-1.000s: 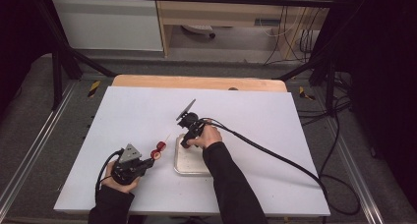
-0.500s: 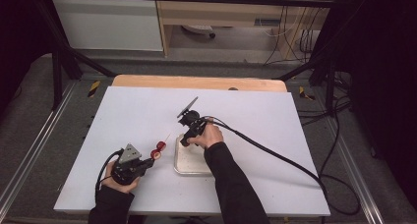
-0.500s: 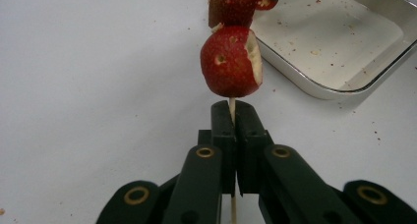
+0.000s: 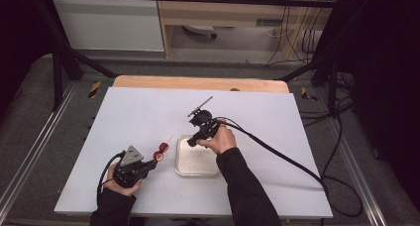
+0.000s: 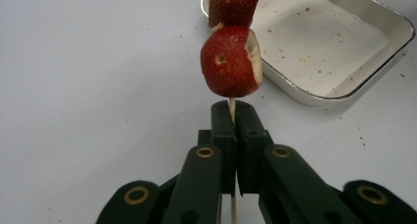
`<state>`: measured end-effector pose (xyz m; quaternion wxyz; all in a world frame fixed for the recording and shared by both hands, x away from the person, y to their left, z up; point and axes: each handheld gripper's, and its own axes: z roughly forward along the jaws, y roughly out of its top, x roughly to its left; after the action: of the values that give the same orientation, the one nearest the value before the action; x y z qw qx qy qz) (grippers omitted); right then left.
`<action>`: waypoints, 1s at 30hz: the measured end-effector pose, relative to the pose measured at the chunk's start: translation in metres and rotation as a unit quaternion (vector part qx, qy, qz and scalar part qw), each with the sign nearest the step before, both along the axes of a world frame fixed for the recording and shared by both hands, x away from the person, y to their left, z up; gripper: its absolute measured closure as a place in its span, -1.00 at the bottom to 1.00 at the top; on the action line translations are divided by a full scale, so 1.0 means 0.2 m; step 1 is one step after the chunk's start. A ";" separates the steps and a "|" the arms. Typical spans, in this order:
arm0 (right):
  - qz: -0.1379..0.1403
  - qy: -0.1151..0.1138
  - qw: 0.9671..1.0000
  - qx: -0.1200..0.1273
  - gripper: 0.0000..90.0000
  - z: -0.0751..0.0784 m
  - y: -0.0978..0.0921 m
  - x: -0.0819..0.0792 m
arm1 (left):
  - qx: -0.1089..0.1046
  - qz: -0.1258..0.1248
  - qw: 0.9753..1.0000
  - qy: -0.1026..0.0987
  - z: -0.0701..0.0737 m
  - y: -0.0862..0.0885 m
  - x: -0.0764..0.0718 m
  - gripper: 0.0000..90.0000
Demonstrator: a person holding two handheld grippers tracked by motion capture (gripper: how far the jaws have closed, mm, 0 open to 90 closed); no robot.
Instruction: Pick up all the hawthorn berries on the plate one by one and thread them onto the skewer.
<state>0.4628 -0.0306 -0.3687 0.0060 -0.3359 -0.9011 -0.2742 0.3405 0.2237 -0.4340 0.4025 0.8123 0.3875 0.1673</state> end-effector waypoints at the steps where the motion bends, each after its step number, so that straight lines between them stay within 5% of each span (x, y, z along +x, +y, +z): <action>1: -0.001 -0.003 1.000 0.005 0.40 0.00 -0.02 -0.01 | -0.001 -0.001 1.000 -0.001 0.00 0.00 0.00 0.96; 7: -0.028 -0.017 0.998 0.063 0.40 -0.03 -0.12 -0.07 | -0.006 -0.004 1.000 -0.005 0.01 -0.03 -0.02 0.96; 14: -0.064 -0.037 0.987 0.146 0.41 -0.07 -0.24 -0.15 | -0.009 -0.007 1.000 -0.008 0.01 -0.07 -0.04 0.95; 22: -0.110 -0.067 0.965 0.230 0.41 -0.12 -0.32 -0.22 | -0.020 -0.002 1.000 -0.010 0.01 -0.11 -0.07 0.95; 30: -0.134 -0.067 0.944 0.294 0.41 -0.15 -0.33 -0.24 | -0.038 0.009 0.999 -0.010 0.02 -0.14 -0.09 0.95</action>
<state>0.4148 -0.0972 -0.3989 0.0075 -0.4181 -0.7254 -0.5468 0.3228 0.1952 -0.4304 0.4358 0.7911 0.3967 0.1642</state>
